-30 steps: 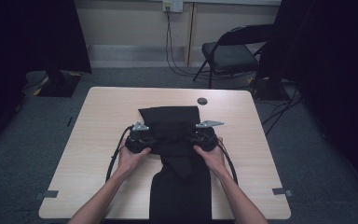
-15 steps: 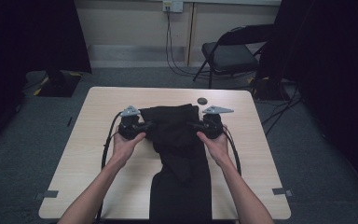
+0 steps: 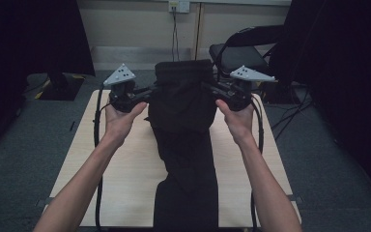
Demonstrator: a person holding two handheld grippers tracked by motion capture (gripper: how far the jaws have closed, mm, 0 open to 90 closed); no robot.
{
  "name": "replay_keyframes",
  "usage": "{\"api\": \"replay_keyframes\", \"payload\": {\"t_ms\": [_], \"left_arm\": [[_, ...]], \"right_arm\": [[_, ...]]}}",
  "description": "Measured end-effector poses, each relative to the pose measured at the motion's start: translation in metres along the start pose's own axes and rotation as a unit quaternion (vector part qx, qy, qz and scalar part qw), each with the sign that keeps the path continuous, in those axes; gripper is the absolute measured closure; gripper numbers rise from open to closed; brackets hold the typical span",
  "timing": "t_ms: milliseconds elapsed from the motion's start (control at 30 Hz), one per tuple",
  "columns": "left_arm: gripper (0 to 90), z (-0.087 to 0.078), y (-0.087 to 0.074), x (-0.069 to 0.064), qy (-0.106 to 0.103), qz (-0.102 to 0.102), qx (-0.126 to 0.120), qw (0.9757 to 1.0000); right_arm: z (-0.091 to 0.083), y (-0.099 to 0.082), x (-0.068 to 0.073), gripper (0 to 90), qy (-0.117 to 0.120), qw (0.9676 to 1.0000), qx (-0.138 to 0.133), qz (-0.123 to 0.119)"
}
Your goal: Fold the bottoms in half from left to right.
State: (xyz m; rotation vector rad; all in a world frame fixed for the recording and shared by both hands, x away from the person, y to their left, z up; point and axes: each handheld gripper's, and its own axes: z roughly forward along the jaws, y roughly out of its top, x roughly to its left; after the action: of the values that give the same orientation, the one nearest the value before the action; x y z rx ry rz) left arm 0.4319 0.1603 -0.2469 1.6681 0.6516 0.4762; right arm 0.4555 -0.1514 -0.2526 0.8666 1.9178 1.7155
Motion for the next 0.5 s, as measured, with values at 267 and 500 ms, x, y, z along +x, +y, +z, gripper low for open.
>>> {"api": "replay_keyframes", "payload": {"t_ms": [267, 500], "left_arm": [[87.9, -0.025, -0.009, -0.039, -0.062, 0.012, -0.012, 0.9979], [87.8, -0.035, -0.087, -0.066, -0.113, -0.016, 0.069, 0.9911]], "right_arm": [[-0.04, 0.002, 0.024, 81.2, 0.027, 0.9994, -0.02, -0.011], [-0.065, -0.066, 0.04, 81.1, 0.053, 0.9967, 0.061, -0.009]]}}
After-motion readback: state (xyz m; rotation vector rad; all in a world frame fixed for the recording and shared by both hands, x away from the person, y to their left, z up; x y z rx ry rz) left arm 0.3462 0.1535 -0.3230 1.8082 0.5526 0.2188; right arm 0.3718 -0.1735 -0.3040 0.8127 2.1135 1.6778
